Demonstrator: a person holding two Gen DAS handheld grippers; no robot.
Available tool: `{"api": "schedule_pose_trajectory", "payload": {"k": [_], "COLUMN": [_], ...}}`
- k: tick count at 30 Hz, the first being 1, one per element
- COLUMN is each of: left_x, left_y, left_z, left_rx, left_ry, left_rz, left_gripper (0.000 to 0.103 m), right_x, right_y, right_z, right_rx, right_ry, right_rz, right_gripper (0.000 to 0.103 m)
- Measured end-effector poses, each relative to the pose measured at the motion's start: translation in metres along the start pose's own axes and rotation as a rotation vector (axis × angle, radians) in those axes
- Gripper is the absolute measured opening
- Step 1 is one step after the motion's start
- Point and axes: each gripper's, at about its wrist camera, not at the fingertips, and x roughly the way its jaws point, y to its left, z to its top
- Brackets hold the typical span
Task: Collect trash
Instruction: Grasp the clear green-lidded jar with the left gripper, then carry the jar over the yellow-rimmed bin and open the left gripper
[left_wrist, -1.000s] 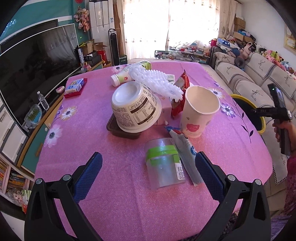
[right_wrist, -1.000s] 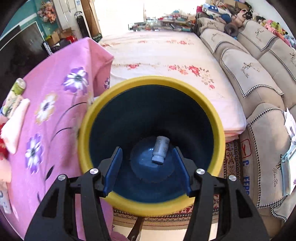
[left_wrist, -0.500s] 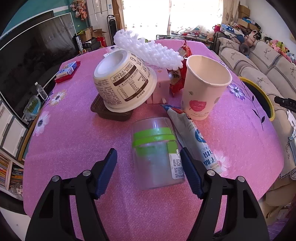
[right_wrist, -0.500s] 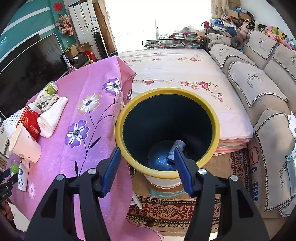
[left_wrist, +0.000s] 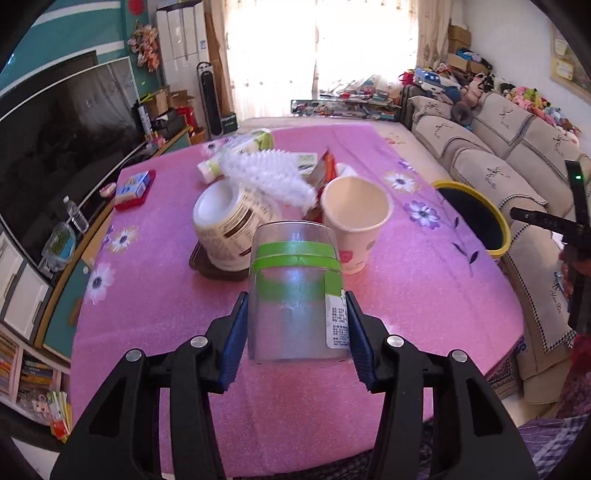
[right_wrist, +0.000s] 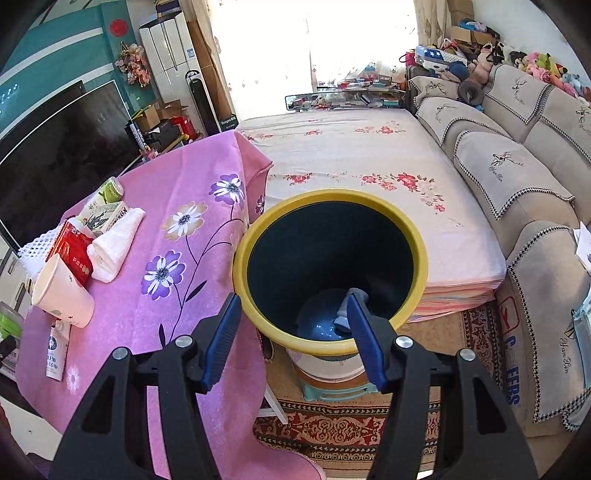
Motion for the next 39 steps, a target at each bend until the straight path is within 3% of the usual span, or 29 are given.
{"api": "schedule_pose_trajectory", "payload": {"k": [6,11,15,20,25,26,27,28,29,34,39], "left_x": [-0.005,0.036,0.087,0.168,0.23,0.236,0.239,0.24,0.24,0.196,0.118], "left_y": [-0.069,-0.141,-0.204,-0.274,-0.311,-0.316,-0.318,-0.321,-0.323,-0.301,-0.251], "left_z": [0.033,0.076,0.112,0.14,0.147,0.148,0.148,0.149,0.15,0.146,0.136], "left_rx": [0.145,0.231,0.287,0.351,0.365,0.368,0.369,0.368,0.367,0.328,0.273], "left_ry": [-0.049,-0.034,0.01,0.097,0.165,0.163,0.158,0.149,0.137,0.104,0.014], "left_rz": [-0.187,-0.348,-0.412,-0.368,-0.323,-0.309,-0.297,-0.295,-0.293,-0.322,-0.359], "left_gripper": [0.05,0.05,0.05,0.05,0.05,0.052,0.06,0.069,0.071,0.071,0.074], "right_x": [-0.019,-0.035,-0.04,-0.044,-0.045,-0.045,-0.044,-0.044,-0.044,-0.038,-0.028], "right_y": [-0.021,-0.042,-0.057,-0.074,-0.097,-0.101,-0.106,-0.109,-0.113,-0.111,-0.088], "right_z": [0.0,-0.007,-0.013,-0.021,-0.028,-0.029,-0.031,-0.033,-0.034,-0.038,-0.036], "right_rx": [0.029,0.068,0.09,0.113,0.154,0.164,0.175,0.184,0.192,0.199,0.16], "right_ry": [-0.048,-0.078,-0.081,-0.074,-0.062,-0.058,-0.055,-0.051,-0.049,-0.04,-0.02], "right_rz": [-0.052,-0.061,-0.066,-0.076,-0.107,-0.114,-0.12,-0.124,-0.125,-0.106,-0.053], "right_gripper": [0.057,0.057,0.057,0.057,0.057,0.058,0.058,0.059,0.059,0.06,0.06]}}
